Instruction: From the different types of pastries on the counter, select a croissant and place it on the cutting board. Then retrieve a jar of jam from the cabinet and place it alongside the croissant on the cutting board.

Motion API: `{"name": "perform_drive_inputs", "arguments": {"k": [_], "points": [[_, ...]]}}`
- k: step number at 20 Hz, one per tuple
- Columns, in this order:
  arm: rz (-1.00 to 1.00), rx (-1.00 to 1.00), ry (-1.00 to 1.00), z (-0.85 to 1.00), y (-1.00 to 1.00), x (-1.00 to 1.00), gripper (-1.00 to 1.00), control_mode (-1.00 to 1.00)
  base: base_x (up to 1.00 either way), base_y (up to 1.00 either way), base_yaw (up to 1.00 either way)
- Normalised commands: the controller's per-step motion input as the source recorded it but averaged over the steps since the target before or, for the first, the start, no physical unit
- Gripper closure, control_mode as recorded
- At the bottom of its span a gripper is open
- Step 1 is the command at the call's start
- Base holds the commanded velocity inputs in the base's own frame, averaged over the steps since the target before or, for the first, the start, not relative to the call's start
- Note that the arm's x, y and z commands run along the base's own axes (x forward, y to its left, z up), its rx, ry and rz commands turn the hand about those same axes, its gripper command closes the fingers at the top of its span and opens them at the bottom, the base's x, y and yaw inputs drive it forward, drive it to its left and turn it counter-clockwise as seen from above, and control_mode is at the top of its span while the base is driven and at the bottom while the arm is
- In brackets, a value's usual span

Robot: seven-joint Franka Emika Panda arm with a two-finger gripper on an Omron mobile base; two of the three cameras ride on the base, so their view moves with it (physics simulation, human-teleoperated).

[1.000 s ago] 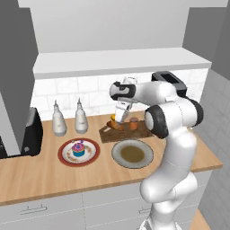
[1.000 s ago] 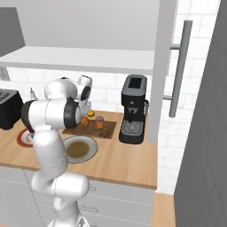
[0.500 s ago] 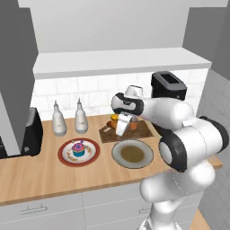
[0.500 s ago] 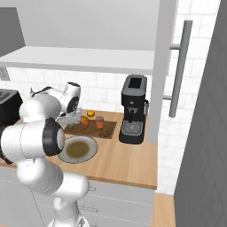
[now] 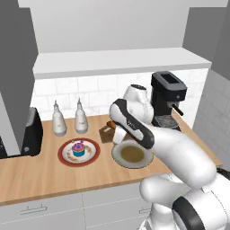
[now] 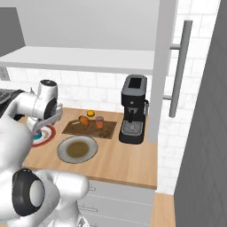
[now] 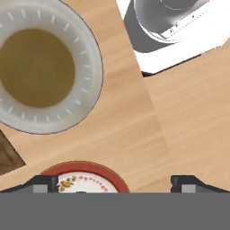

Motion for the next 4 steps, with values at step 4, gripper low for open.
{"name": "perform_drive_inputs", "arguments": {"k": [4], "points": [[0.08, 0.0, -0.12, 0.14, 0.01, -0.99, -1.0, -1.0, 0.0, 0.0, 0.0]]}}
